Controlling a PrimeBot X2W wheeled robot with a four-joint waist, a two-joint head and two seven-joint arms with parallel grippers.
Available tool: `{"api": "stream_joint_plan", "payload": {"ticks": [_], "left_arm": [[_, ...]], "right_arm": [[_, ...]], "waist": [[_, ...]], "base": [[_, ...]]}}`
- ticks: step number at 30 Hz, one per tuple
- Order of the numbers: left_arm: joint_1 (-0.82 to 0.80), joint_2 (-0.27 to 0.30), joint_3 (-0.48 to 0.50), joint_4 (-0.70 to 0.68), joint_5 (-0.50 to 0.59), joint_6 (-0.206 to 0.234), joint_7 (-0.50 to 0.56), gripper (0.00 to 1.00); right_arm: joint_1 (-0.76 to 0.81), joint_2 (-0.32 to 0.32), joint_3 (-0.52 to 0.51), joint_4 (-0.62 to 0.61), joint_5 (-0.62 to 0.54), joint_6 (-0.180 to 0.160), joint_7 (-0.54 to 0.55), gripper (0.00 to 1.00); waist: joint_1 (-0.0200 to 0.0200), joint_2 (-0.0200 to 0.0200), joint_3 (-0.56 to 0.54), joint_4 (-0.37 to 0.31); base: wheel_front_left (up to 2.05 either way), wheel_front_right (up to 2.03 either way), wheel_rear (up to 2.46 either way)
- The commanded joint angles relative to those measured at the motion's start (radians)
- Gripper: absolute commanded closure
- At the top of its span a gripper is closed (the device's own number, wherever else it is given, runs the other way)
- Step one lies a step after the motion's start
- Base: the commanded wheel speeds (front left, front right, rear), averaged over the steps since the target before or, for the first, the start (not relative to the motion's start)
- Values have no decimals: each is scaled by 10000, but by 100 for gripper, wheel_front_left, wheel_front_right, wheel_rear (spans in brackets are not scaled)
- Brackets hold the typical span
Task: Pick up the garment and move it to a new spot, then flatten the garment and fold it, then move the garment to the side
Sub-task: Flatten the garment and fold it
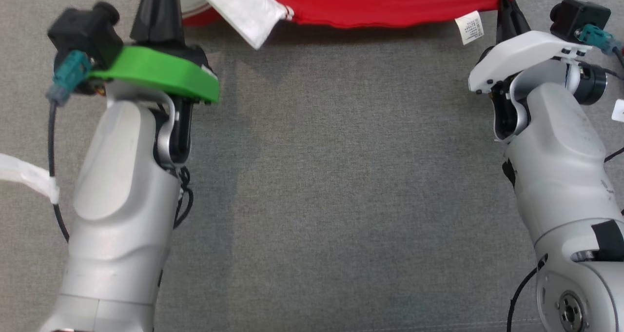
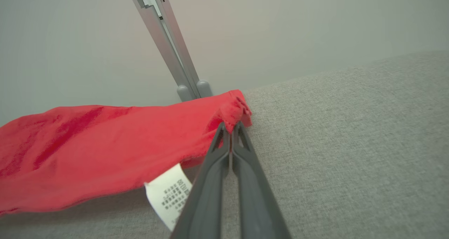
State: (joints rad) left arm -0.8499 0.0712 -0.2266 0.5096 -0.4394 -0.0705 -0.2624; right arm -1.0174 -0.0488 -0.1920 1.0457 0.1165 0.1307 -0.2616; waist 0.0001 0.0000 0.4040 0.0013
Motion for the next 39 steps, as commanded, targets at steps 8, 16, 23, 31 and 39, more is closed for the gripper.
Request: {"api": "stream_joint_plan", "payload": {"ticks": [8, 16, 23, 31, 39], "left_arm": [[2519, -157, 456, -888, -7, -148, -29, 100], [4950, -192, 769, -2206, -307, -213, -26, 100], [7740, -194, 561, -3898, -429, -3, -28, 100], [10115, 31, -219, -6369, -44, 425, 842, 100], [11454, 322, -633, -8039, 0, 805, 1880, 100]], "right_arm": [[1839, -35, 702, -1738, 1414, -2, -43, 100], [3954, -35, 1327, -3358, 2621, -2, -43, 100], [6312, -41, 1448, -4670, 2927, -2, -44, 100], [8923, -33, 1201, -6462, 3532, -2, 312, 100], [11178, -35, 936, -8619, 3629, -2, 1472, 100]], "waist": [[-1, 0, -774, -198], [-1, 0, -1995, -376], [-1, 0, -3284, -226], [-1, 0, -4184, 216], [-1, 0, -4162, 356]], "base": [[0, 0, 0], [0, 0, 0], [0, 0, 0], [0, 0, 0], [0, 0, 0]]}}
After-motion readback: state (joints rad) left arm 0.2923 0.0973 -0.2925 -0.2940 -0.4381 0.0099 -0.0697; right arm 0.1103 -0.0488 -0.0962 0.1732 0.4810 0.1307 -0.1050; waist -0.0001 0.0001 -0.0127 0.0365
